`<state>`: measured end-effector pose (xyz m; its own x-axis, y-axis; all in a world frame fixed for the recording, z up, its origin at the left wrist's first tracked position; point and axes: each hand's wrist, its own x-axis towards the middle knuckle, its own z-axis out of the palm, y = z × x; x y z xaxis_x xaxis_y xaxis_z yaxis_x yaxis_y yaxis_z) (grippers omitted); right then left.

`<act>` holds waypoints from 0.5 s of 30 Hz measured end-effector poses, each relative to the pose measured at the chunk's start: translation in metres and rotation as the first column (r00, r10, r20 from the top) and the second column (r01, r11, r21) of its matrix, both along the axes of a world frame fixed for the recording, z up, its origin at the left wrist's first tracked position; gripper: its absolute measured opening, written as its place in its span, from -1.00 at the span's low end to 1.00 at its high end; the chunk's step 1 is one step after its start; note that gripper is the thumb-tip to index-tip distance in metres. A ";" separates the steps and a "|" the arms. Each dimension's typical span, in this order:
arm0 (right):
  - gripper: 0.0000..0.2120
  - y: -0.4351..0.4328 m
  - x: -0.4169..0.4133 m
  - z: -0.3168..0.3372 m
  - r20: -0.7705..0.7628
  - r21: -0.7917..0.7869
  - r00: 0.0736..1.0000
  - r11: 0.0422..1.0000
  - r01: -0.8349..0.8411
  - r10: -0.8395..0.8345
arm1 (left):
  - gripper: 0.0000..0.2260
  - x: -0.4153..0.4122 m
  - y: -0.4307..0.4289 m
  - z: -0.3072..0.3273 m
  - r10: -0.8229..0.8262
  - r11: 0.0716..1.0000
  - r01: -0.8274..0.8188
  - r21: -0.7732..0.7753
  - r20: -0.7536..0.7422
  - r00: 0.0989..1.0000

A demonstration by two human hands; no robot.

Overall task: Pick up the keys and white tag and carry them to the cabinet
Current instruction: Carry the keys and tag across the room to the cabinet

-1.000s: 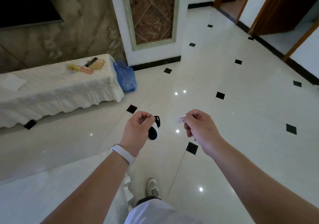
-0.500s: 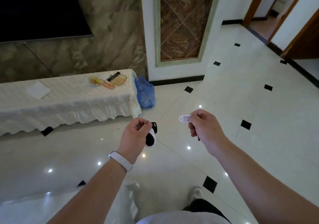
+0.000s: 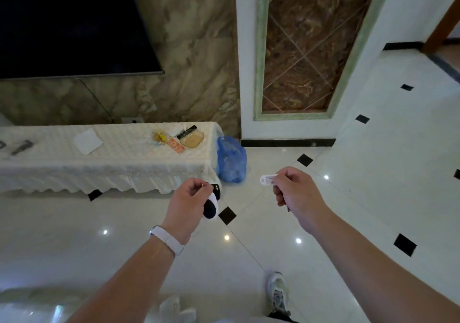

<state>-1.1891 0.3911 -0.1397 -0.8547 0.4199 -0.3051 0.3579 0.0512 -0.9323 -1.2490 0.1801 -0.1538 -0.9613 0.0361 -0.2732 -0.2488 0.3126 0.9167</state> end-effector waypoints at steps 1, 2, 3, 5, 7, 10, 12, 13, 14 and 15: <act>-0.82 0.013 -0.012 0.000 0.003 0.004 1.000 1.000 -0.017 0.017 | -0.95 -0.011 0.011 0.000 0.012 1.000 -0.012 -0.009 -0.010 1.000; -0.83 0.025 -0.024 -0.001 0.009 0.014 0.999 0.999 -0.037 0.037 | -0.95 -0.022 0.022 0.001 0.032 0.999 -0.032 -0.008 -0.021 0.999; -0.84 0.035 -0.036 -0.001 0.013 0.027 0.998 0.998 -0.055 0.055 | -0.95 -0.033 0.032 0.002 0.056 0.998 -0.056 0.003 -0.028 0.998; -0.86 0.053 -0.059 -0.001 0.015 0.045 0.997 0.996 -0.076 0.075 | -0.96 -0.051 0.048 0.005 0.102 0.994 -0.102 0.037 -0.024 0.994; -0.85 0.062 -0.079 -0.001 0.024 0.043 0.996 0.995 -0.090 0.089 | -0.97 -0.063 0.057 0.007 0.130 0.991 -0.129 0.046 -0.012 0.991; -0.85 0.067 -0.113 -0.003 0.031 0.033 0.986 0.986 -0.164 0.163 | -0.97 -0.085 0.061 0.010 0.162 0.986 -0.161 0.054 -0.022 0.987; -0.85 0.065 -0.137 -0.009 0.051 0.036 0.979 0.979 -0.199 0.197 | -0.95 -0.102 0.059 0.008 0.213 0.976 -0.212 0.049 -0.014 0.977; -0.85 0.063 -0.149 -0.011 0.061 0.042 0.976 0.977 -0.211 0.208 | -0.94 -0.110 0.057 0.006 0.238 0.970 -0.237 0.050 -0.011 0.971; -0.84 0.061 -0.163 -0.013 0.068 0.042 0.974 0.974 -0.221 0.218 | -0.94 -0.119 0.055 0.004 0.256 0.966 -0.255 0.052 -0.008 0.967; -0.84 0.058 -0.177 -0.016 0.071 0.038 0.970 0.971 -0.235 0.232 | -0.94 -0.129 0.052 0.001 0.266 0.963 -0.265 0.056 -0.003 0.964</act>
